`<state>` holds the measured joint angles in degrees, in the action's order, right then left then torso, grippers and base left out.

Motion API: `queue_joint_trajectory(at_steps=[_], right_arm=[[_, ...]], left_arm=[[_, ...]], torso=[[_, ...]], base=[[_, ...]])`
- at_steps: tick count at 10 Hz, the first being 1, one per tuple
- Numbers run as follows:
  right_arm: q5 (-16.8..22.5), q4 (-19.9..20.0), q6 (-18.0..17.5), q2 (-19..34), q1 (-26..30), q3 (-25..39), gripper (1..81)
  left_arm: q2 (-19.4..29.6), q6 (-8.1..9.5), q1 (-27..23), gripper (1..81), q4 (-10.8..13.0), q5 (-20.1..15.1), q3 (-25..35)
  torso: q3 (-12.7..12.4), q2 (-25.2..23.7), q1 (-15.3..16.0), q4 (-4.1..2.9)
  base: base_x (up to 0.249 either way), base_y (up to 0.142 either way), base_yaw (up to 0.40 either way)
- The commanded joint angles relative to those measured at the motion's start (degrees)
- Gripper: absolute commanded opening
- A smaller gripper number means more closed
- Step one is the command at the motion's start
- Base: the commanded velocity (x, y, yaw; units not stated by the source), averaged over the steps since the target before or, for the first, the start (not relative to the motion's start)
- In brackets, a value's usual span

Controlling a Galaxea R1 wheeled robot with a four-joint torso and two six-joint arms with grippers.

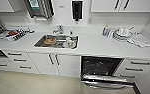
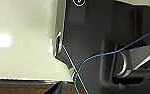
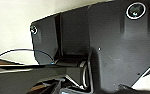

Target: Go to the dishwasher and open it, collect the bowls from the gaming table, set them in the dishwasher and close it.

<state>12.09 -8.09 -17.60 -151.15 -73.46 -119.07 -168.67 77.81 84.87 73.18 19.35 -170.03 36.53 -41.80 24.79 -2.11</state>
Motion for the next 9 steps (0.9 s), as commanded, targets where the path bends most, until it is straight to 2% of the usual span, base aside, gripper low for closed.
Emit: queue_joint_trajectory(at_steps=[1, 3, 5, 9], right_arm=[[3.9, -0.6, 0.1, 0.7, 1.2, 0.5, 81.1], [3.9, -0.5, 0.0, 0.5, 0.9, 0.4, 81.1], [3.8, -0.6, 0.1, 0.2, 0.6, 0.4, 81.1], [3.0, -0.5, 0.1, -1.1, -0.4, -2.0, 81.1]], left_arm=[[0.8, -0.12, -0.4, 81.1, -0.1, -2.7, -1.2], [0.3, -0.12, -0.4, 81.1, -0.1, -2.7, -1.2], [-0.1, -0.12, -0.4, 81.1, -0.1, -2.7, -1.2], [-0.8, -0.29, -0.4, 81.1, 0.0, -2.8, -1.2]], torso=[[0.0, 5.5, -3.6, 0.0], [-5.2, 9.5, -6.1, 0.0], [-7.6, 12.4, -8.0, 0.0], [-15.4, 20.2, -13.1, 0.0]], base=[[0.0, 0.0, 0.0], [0.0, 0.0, 0.0], [0.0, 0.0, 0.0], [0.0, 0.0, 0.0]])
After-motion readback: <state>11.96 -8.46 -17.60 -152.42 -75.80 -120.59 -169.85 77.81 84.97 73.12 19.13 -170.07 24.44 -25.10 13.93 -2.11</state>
